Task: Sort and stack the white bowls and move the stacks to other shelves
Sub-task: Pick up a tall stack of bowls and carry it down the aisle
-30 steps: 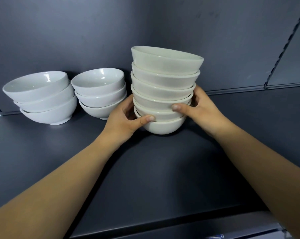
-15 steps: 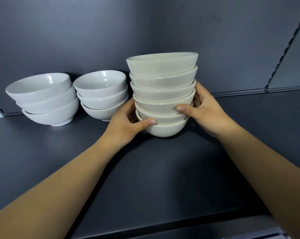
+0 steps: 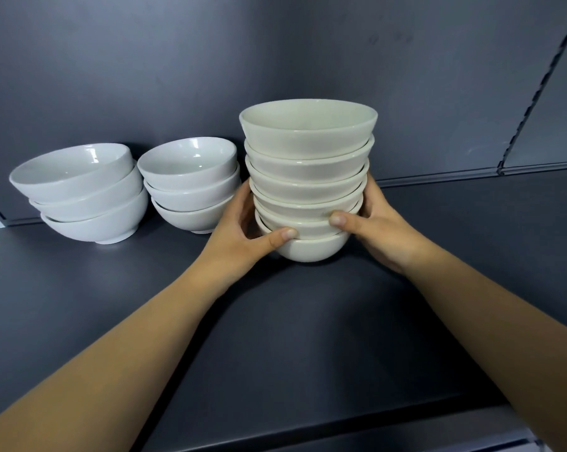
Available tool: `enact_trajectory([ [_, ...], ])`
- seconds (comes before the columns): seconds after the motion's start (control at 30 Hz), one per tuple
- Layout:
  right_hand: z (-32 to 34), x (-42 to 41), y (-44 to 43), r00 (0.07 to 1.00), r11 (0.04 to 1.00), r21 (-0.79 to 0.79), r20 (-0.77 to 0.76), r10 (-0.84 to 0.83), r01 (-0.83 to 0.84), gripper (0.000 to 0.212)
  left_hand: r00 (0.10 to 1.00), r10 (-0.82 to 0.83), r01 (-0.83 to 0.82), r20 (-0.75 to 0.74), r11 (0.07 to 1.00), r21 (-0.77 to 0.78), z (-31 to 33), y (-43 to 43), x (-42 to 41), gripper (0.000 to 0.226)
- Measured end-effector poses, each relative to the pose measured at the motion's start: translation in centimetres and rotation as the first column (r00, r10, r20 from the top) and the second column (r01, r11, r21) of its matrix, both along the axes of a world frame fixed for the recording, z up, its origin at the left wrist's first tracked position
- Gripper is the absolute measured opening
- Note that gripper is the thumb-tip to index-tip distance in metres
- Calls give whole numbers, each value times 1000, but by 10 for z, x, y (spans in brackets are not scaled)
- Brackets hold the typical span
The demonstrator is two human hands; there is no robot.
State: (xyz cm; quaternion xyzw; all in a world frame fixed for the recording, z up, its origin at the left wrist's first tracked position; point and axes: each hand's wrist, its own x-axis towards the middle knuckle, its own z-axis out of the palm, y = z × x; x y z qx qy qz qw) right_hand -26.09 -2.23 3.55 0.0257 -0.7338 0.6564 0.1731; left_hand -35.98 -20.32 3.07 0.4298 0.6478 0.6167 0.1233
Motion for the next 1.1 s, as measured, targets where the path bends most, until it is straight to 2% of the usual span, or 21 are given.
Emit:
enact_trajectory([
  [0.17, -6, 0, -7, 997, 996, -85, 61, 38, -33, 120, 1000, -22, 24, 17, 994, -105, -8, 3, 3, 98],
  [0.27, -2, 3, -11, 997, 988, -149, 60, 44, -35, 103, 999, 27, -25, 20, 996, -82, -7, 5, 4, 96],
  [0.33, -2, 7, -16, 999, 985, -171, 49, 9, 0, 95, 999, 33, -32, 20, 998, -56, -7, 3, 5, 91],
  [0.53, -2, 37, -31, 991, 975, -179, 20, -129, 131, 98, 999, -36, 37, 11, 995, -92, 0, -3, 20, 90],
  [0.67, 3, 79, -28, 982, 967, -176, -2, -189, 186, 100, 996, -88, 87, -8, 990, -108, 10, 6, 51, 90],
  [0.8, 14, 130, -11, 965, 959, -126, -43, -260, 253, 89, 989, -149, 149, 12, 985, -87, 20, 29, 94, 86],
  [1.1, 27, 294, 62, 897, 904, -96, -122, -426, 416, 90, 949, -313, 314, 46, 949, -26, 27, 126, 245, 85],
])
